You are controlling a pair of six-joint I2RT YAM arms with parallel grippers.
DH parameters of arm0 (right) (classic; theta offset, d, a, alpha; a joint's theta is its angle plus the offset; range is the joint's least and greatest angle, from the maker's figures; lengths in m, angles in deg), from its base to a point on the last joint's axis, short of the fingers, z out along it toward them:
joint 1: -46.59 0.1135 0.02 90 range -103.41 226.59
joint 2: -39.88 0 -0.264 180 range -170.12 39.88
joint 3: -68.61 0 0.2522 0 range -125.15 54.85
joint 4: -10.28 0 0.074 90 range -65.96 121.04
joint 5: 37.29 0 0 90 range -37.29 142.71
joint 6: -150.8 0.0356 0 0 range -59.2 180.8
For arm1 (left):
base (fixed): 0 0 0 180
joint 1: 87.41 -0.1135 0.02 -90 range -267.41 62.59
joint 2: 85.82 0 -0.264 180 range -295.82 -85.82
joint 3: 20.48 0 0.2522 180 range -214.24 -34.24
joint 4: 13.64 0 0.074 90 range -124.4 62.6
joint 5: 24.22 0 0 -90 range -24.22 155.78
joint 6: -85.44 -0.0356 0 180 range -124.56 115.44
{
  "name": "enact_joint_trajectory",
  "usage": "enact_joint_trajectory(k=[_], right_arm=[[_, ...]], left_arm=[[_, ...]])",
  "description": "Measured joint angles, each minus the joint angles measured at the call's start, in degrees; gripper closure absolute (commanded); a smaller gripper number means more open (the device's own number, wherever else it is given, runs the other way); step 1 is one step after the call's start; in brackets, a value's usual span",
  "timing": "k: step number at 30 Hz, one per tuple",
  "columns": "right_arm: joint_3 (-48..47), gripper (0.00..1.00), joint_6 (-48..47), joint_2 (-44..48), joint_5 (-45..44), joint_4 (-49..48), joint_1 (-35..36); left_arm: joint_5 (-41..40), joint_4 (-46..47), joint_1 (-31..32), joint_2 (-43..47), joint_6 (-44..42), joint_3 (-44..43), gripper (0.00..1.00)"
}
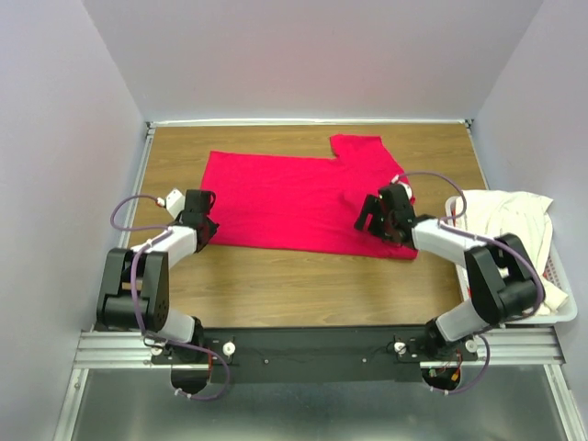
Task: Fold and stack the t-shirts
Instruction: Fold the tshirt
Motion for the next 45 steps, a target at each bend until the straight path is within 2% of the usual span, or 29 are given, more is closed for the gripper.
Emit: enact_joint_trajectory(k=[4, 9, 12, 14, 20, 23, 26, 34, 45], right_arm=[[5.84, 0.10, 1.62, 6.12, 2.23, -0.61, 1.57], [7.56, 0.13, 2.40, 11.43, 2.01, 3.54, 2.16], [3.58, 0.23, 1.51, 12.57, -0.50, 7.17, 0.98], [-0.48, 0.32, 0.46, 11.58, -1.66, 8.17, -1.95], [-11.04, 0.46, -3.67, 2.78, -3.61, 8.28, -10.32], [-13.11, 0.49, -5.70, -2.16, -3.43, 7.96, -10.23], [-13.75, 0.50, -7.15, -6.49, -2.75, 7.91, -10.08], [-14.05, 0.52, -8.63, -9.27, -2.80, 7.91, -10.03], [-15.10, 0.60, -8.94, -12.17, -2.80, 7.50, -10.03]], left_arm=[[0.11, -0.50, -0.39, 4.50, 0.55, 3.78, 0.86], [0.24, -2.78, -0.46, 9.46, -0.46, 5.38, 0.85], [1.33, -4.63, -0.46, 11.43, -2.49, 3.26, 0.85], [2.75, -5.77, -0.48, 12.68, -4.33, 0.15, 0.84], [9.86, -7.23, -0.57, 16.28, -12.57, -11.58, 0.83], [13.66, -7.41, -0.55, 16.55, -18.25, -17.59, 0.83], [16.35, -7.39, -0.13, 17.75, -21.64, -20.04, 0.83], [20.24, -5.73, 2.49, 23.85, -26.36, -16.41, 0.82], [21.55, -3.65, 2.62, 24.65, -28.06, -10.32, 0.82]])
